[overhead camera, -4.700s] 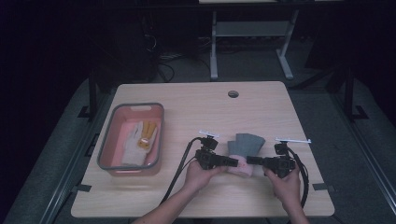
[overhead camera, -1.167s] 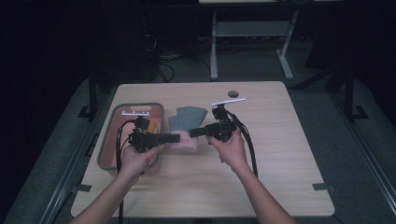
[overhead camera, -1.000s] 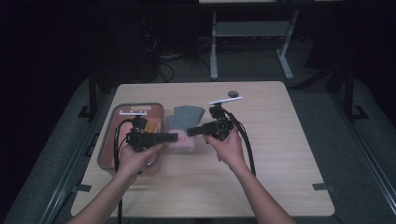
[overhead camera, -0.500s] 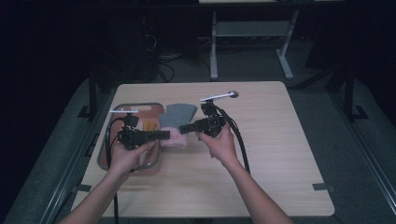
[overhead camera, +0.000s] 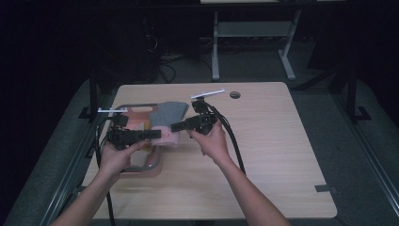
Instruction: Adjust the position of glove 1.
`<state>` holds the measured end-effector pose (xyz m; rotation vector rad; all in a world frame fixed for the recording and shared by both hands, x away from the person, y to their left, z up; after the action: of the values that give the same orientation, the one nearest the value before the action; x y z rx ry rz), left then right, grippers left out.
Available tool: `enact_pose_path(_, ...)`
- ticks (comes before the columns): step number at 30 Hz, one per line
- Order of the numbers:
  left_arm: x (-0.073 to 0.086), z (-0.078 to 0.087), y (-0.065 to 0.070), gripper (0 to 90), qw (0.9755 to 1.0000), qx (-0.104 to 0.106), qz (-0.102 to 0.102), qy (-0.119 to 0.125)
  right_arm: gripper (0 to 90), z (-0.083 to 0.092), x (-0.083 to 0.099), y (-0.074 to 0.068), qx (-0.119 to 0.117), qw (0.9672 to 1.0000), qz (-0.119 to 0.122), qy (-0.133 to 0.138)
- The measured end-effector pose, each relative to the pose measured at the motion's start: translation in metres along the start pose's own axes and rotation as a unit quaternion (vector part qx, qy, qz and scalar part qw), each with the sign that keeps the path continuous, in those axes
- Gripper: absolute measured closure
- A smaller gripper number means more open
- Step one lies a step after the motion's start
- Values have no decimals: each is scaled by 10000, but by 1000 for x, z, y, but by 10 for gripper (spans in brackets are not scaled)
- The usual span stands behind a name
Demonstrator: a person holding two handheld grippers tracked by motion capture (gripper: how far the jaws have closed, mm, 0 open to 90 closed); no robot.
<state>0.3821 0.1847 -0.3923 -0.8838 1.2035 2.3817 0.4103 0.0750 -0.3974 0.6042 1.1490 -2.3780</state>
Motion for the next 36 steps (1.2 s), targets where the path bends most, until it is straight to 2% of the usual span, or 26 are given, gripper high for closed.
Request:
enact_pose_path(14, -2, 22, -12, 647, 9999, -148, 13, 76, 716, -18, -11, -17, -39, 9999, 133, -62)
enact_pose_path(27, 2, 39, -30, 664, 9994, -249, 200, 124, 716, -40, -16, -26, -121, 9997, 134, -184)
enact_pose_path(36, 5, 51, -41, 671, 9990, -375, 241, 102, 716, -55, -19, -35, -154, 9993, 180, -289)
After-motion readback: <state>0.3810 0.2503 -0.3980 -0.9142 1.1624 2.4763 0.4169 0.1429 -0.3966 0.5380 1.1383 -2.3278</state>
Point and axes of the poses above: each handheld gripper's, and its own axes: z roughly backward along the jaws, x roughly out of its underside, y roughly to its right, the point moved 10 cm from there along -z, roughly forward along the jaws, and after that the axes turned 3 degrees about x, right-handed, at the moved point
